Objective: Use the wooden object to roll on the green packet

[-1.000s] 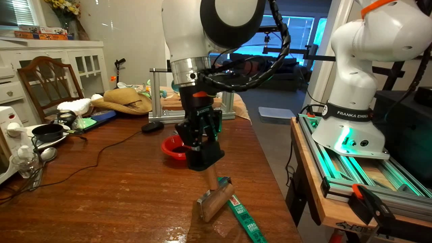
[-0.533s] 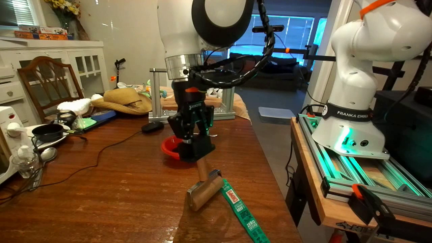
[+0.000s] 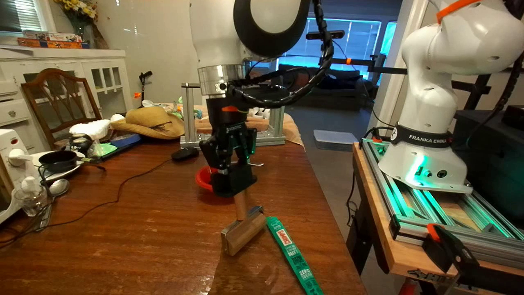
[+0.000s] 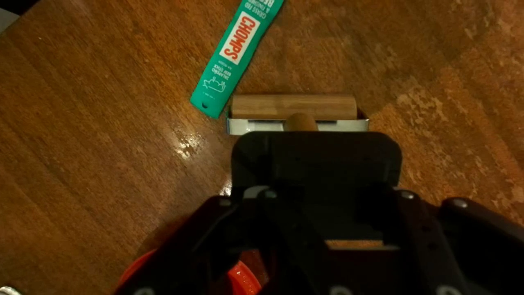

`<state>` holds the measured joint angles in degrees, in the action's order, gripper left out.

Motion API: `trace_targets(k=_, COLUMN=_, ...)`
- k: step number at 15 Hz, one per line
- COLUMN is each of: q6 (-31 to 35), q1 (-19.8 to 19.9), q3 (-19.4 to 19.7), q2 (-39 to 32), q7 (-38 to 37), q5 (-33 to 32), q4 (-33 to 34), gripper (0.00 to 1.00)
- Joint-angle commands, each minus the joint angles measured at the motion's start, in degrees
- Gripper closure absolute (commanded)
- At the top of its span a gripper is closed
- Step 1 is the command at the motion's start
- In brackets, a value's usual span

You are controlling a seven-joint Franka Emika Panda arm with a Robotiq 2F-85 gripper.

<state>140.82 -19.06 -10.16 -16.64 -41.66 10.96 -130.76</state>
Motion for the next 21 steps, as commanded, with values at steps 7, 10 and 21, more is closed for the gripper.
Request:
trace_targets(k=7, q6=2.26, q1=-5.76, q3=-0.01, q2=7.61, q7=-18.04, q5=-14.69, q4=-4.31, gripper=0.78)
trace_targets(k=10, q6=0.99, q1=-5.61, q3=-0.74, q2=11.16, q7=-23.06, q5=-17.95, q4=-5.69, gripper=0.78)
trace_targets(k=21, q6=-4.57, q1=1.95, q3=-3.28, q2=31.03, q7=-24.32, q5=-11.64, q4=-13.5, gripper=0.78)
